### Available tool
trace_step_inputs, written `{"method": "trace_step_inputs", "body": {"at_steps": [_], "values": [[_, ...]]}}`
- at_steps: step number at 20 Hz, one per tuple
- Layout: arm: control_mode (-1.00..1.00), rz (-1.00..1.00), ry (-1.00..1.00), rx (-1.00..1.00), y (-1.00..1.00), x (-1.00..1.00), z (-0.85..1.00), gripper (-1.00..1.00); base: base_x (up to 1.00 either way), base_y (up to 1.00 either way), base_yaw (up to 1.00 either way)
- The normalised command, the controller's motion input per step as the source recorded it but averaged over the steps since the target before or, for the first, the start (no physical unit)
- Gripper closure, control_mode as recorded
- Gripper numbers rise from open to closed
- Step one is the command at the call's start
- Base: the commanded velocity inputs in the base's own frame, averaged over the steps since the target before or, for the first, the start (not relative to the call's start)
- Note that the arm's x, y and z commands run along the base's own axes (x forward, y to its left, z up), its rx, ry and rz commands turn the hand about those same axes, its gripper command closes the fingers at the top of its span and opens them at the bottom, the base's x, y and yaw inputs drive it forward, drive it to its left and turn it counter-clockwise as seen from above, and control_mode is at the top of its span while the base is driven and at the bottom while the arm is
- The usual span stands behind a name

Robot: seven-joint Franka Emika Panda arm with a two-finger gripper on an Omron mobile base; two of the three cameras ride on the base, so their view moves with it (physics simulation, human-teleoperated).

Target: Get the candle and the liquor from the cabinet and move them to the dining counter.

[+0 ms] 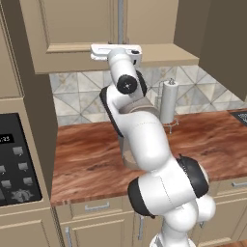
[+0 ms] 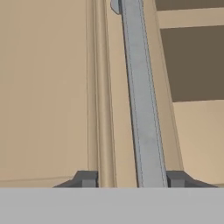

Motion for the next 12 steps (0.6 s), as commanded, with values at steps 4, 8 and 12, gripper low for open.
{"method": "trace_step_inputs", "body": {"at_steps": [4,8,12], "values": [[-1.0,0.0,0.05,-0.03,0.0,0.05,-0.08,1.0,0.0,0.0,0.0],[-1.0,-0.01,0.12,-0.08,-0.09,0.02,-0.14,1.0,0.0,0.0,0.0],[-1.0,0.0,0.11,-0.07,-0.19,-0.06,-0.05,1.0,0.0,0.0,0.0]]}}
